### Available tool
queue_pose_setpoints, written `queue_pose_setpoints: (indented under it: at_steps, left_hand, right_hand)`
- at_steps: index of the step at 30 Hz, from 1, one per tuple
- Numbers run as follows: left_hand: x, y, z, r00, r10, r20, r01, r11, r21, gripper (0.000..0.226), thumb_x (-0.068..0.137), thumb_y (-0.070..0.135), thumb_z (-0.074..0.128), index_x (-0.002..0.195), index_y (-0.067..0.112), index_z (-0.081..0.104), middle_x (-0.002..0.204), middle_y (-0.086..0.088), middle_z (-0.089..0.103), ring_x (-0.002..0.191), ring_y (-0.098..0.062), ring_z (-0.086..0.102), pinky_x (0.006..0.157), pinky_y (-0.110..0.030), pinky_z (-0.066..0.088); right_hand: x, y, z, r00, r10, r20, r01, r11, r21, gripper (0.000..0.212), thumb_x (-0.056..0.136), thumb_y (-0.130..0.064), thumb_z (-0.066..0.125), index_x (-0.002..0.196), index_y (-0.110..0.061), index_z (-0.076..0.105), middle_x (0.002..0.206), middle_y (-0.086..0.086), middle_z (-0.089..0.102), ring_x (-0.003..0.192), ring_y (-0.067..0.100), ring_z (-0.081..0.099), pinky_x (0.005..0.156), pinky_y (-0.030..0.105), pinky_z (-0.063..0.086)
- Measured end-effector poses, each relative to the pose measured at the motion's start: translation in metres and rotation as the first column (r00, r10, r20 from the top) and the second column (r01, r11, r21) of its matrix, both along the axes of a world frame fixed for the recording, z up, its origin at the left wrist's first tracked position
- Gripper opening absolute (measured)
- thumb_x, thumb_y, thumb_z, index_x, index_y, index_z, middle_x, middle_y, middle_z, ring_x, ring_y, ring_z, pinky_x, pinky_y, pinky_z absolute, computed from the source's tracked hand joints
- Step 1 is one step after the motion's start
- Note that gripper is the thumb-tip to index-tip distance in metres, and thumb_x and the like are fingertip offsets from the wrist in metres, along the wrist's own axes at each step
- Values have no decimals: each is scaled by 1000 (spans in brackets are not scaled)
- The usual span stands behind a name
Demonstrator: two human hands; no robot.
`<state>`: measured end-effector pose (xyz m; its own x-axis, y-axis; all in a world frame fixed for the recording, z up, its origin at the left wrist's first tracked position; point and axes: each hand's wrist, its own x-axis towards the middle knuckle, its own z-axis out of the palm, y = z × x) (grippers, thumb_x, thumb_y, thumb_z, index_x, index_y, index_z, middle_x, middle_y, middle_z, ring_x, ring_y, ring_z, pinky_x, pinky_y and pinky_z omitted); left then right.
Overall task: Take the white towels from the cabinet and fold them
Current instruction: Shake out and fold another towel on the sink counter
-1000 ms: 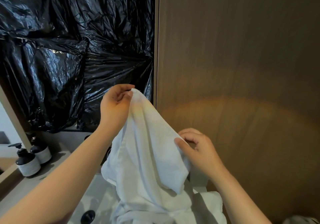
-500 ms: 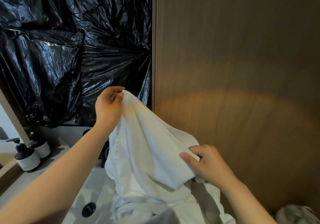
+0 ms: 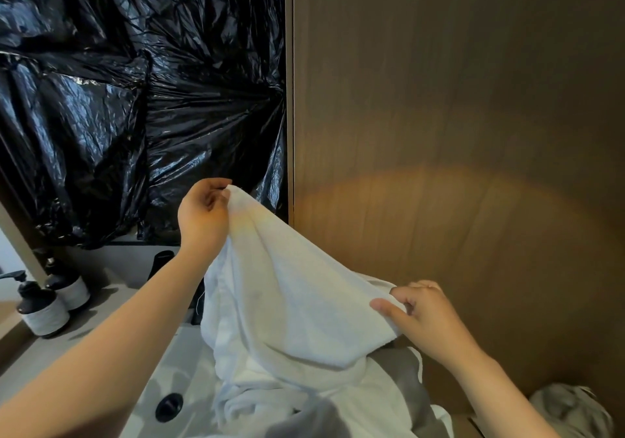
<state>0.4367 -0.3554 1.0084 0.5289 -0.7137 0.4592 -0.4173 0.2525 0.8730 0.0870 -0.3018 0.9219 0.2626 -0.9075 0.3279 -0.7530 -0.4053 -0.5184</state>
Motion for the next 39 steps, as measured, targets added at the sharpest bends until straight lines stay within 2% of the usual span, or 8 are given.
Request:
queue_pose_setpoints:
  at_steps: [5, 9, 12, 16, 21, 27, 32, 39]
  left_hand:
    - [4, 2, 0, 1000, 8, 5, -8, 1000, -12, 22, 95, 12, 51, 99, 28, 66, 81, 19, 63, 61, 12, 54, 55, -5, 45]
    - [7, 3, 5, 1000, 11, 19, -11, 1000, -28, 24, 95, 10, 50, 100, 28, 65, 83, 20, 62, 61, 19, 52, 53, 3, 38]
    - [10, 2, 12, 999, 43, 30, -42, 998, -38, 24, 95, 12, 49, 100, 29, 65, 83, 21, 62, 66, 20, 53, 56, -1, 42]
    - [14, -2, 30, 996, 84, 20, -82, 992, -92, 20, 95, 14, 52, 100, 29, 65, 80, 24, 60, 66, 18, 54, 60, -7, 38]
    - [16, -5, 62, 996, 84, -24, -87, 974, -208, 22, 92, 7, 52, 97, 24, 65, 80, 20, 61, 69, 17, 56, 60, -2, 39]
    - [14, -3, 85, 997, 49, -53, -63, 948, -310, 23, 93, 6, 53, 98, 25, 65, 84, 19, 62, 73, 18, 56, 63, 2, 40]
    - [9, -2, 81, 999, 40, -20, -44, 949, -311, 23, 92, 5, 52, 99, 22, 65, 84, 20, 62, 74, 16, 56, 65, 1, 40]
    - [3, -4, 75, 998, 60, 5, -56, 956, -287, 24, 92, 5, 51, 101, 21, 65, 82, 19, 62, 72, 15, 56, 61, 0, 39]
  right_hand:
    - [-7, 1, 8, 999, 3, -52, -3, 1000, -9, 55, 85, -74, 42, 55, -28, 34, 50, -7, 35, 59, 11, 49, 85, 16, 31]
    - [-18, 2, 29, 983, -58, -176, 46, 996, -70, 52, 87, -73, 30, 60, -31, 42, 56, -8, 50, 80, 3, 48, 73, 24, 31]
    - [-20, -7, 59, 961, -92, -261, 40, 979, -199, 45, 96, -56, 26, 69, -33, 52, 65, -13, 56, 71, 5, 53, 88, 34, 33]
    - [-19, -27, 109, 895, -263, -361, 118, 919, -377, 35, 102, -38, 34, 97, -28, 68, 92, -8, 65, 93, 15, 58, 95, 35, 28]
    - [-19, -45, 177, 843, -381, -379, 137, 834, -534, 34, 100, -34, 36, 100, -24, 69, 95, -1, 66, 96, 22, 58, 94, 39, 30]
    - [-16, -48, 211, 823, -426, -376, 166, 813, -558, 26, 101, -34, 42, 106, -27, 66, 105, -3, 68, 105, 20, 60, 104, 40, 32]
    - [-18, -45, 204, 839, -417, -349, 188, 824, -534, 32, 102, -36, 36, 98, -24, 65, 97, -2, 69, 96, 21, 62, 99, 39, 30]
    - [-19, -44, 184, 872, -429, -234, 284, 834, -474, 14, 99, -38, 49, 102, -25, 52, 66, -10, 53, 78, 16, 50, 101, 38, 36]
